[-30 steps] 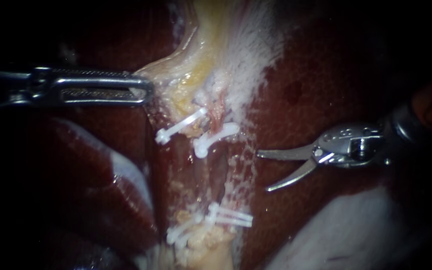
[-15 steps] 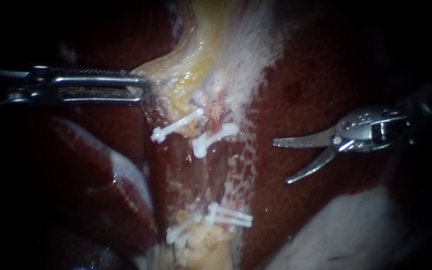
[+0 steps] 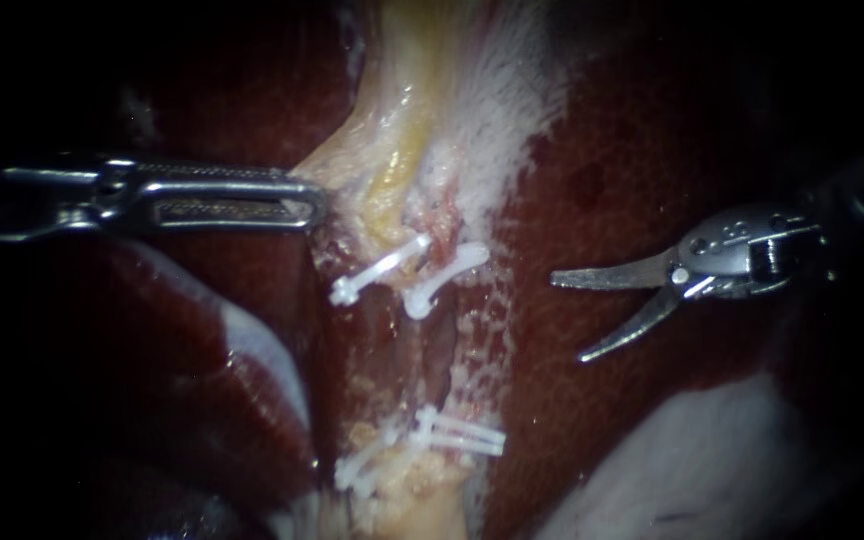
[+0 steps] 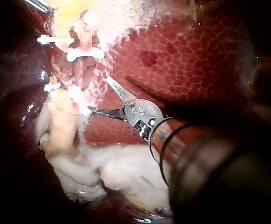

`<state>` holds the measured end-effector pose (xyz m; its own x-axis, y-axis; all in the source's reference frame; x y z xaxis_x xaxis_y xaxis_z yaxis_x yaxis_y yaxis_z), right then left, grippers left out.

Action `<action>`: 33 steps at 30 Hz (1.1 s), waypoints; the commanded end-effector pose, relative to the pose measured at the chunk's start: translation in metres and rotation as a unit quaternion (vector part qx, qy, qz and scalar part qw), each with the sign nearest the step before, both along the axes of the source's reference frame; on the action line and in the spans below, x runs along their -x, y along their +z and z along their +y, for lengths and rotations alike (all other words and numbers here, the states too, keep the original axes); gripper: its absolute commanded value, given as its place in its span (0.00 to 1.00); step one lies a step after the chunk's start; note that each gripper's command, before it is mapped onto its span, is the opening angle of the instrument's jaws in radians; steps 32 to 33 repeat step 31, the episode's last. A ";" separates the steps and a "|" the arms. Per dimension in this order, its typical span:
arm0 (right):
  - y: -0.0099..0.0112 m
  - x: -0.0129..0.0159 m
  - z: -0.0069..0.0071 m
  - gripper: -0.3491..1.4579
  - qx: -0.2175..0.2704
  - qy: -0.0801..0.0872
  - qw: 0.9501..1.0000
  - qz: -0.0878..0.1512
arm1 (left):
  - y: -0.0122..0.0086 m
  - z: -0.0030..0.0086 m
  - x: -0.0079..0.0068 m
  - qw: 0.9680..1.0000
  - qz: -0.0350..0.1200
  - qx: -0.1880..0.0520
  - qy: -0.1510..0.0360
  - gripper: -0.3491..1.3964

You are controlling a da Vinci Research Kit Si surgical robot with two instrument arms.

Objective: Go back from the cut right tube

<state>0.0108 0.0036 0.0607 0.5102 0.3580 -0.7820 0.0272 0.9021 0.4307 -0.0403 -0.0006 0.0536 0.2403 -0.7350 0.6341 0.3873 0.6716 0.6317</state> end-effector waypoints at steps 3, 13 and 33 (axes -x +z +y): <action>0.0000 0.0001 0.0000 0.98 0.000 0.000 1.000 0.000 | 0.0008 -0.0005 0.0004 1.000 0.005 -0.007 0.006 0.08; -0.0001 0.0001 0.0000 0.98 0.000 0.000 1.000 0.000 | 0.0020 -0.0015 0.0013 1.000 0.011 -0.018 0.020 0.08; -0.0001 0.0002 -0.0001 0.98 0.005 -0.003 1.000 0.002 | 0.0021 -0.0016 0.0013 0.999 0.011 -0.021 0.021 0.09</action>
